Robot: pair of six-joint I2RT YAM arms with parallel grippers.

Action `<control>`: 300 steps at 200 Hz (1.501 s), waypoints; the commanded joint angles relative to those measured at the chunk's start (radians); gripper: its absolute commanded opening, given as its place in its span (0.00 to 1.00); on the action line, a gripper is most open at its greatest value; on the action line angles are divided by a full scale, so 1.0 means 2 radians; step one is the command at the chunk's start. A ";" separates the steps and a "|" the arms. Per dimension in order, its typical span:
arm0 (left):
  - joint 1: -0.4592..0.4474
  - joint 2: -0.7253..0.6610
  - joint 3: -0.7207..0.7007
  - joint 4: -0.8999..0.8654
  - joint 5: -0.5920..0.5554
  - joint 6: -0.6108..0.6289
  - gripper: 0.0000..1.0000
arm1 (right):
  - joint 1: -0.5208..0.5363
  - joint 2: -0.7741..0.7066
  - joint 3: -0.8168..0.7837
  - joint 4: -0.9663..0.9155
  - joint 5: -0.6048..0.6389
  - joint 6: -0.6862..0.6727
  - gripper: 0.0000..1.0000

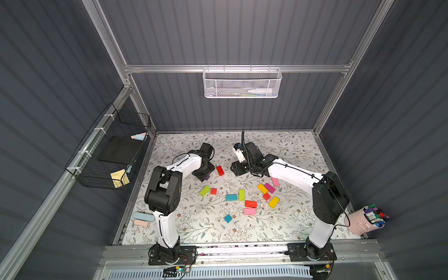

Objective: Assemble the letter v with building blocks
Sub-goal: Adjust the building block at the center of the board.

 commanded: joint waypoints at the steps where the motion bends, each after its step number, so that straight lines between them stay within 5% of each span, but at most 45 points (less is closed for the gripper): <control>1: 0.002 0.009 -0.006 0.001 -0.004 0.014 0.56 | 0.000 0.006 -0.007 0.001 0.006 -0.001 0.58; 84: 0.003 0.020 -0.006 -0.006 -0.014 0.035 0.52 | -0.001 0.006 -0.008 -0.004 0.012 0.000 0.58; 121: 0.005 0.021 -0.016 0.010 -0.007 0.044 0.32 | -0.001 0.007 -0.007 -0.006 0.013 -0.001 0.58; 300: 0.023 0.006 -0.028 0.005 -0.004 0.047 0.33 | -0.002 0.010 0.000 -0.010 0.018 -0.003 0.58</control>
